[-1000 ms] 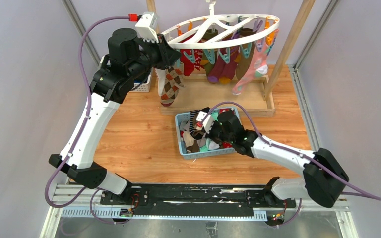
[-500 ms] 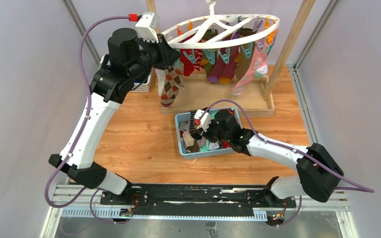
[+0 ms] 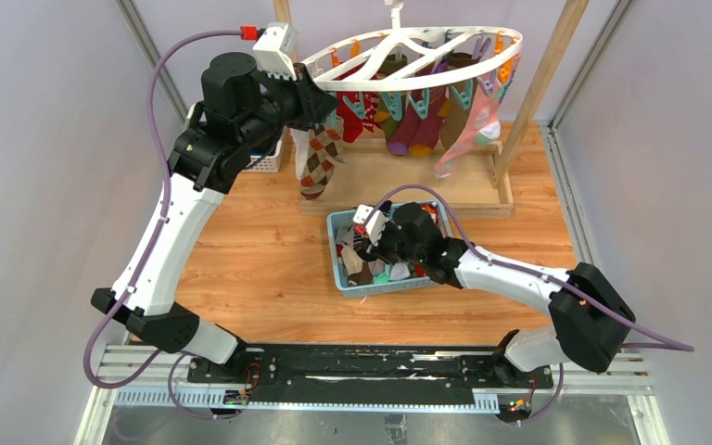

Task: Clip the socks to the hanger
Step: Pick up the sock from the bin, then clamp the sock onto the hanger, then open the clamp at the hanger.

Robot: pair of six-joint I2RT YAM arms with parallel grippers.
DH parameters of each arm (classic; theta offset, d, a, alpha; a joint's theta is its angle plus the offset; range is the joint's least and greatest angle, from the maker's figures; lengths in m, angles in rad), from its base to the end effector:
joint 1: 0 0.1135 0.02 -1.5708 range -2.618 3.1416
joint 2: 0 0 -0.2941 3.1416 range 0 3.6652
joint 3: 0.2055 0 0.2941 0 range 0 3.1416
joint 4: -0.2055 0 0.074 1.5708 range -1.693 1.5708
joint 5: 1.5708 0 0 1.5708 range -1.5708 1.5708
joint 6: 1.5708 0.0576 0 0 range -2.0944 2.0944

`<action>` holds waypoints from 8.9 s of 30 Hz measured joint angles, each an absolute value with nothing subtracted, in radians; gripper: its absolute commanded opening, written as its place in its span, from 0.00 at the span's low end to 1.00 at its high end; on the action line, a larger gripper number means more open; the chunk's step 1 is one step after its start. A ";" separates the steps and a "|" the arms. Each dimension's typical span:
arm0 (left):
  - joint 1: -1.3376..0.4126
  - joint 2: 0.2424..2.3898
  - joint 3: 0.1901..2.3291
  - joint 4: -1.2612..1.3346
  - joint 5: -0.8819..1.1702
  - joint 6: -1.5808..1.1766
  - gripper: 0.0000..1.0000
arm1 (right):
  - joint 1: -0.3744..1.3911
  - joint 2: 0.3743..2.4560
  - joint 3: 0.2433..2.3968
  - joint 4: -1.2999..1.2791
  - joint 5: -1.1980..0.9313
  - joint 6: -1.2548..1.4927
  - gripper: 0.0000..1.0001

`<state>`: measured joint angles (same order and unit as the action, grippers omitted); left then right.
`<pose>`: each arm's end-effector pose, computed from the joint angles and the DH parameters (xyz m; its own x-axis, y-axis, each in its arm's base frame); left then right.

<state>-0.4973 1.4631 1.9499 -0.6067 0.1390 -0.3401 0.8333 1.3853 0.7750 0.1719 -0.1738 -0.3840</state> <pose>0.2993 -0.1715 0.5779 -0.2970 -0.2147 -0.9304 0.5243 0.7777 -0.3468 0.2310 0.2691 0.2312 0.0479 -0.4960 -0.8670 -0.8805 0.3889 -0.2711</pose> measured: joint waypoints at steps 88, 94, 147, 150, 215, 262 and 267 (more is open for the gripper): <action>-0.497 1.435 1.888 -0.562 0.126 -0.360 0.03 | 1.054 1.470 1.205 0.813 0.447 0.168 0.00; -0.497 1.435 1.888 -0.561 0.126 -0.360 0.02 | 1.054 1.470 1.205 0.839 0.448 0.150 0.00; -0.494 1.385 1.875 -0.638 0.110 -0.270 0.58 | 0.788 1.058 0.859 0.664 0.083 0.235 0.64; -0.494 1.375 1.853 -0.639 0.133 -0.245 0.56 | 0.691 1.051 0.859 0.634 -0.033 0.283 0.64; -0.494 1.316 1.715 -0.675 0.154 -0.180 0.52 | 0.340 1.605 1.114 1.528 -0.656 1.146 0.70; -0.494 1.374 1.920 -0.580 0.335 -0.432 0.73 | 0.795 1.463 1.106 1.101 -0.036 0.369 0.00; -0.494 1.424 1.935 -0.561 0.349 -0.458 0.69 | 0.801 1.470 1.123 1.090 -0.033 0.353 0.00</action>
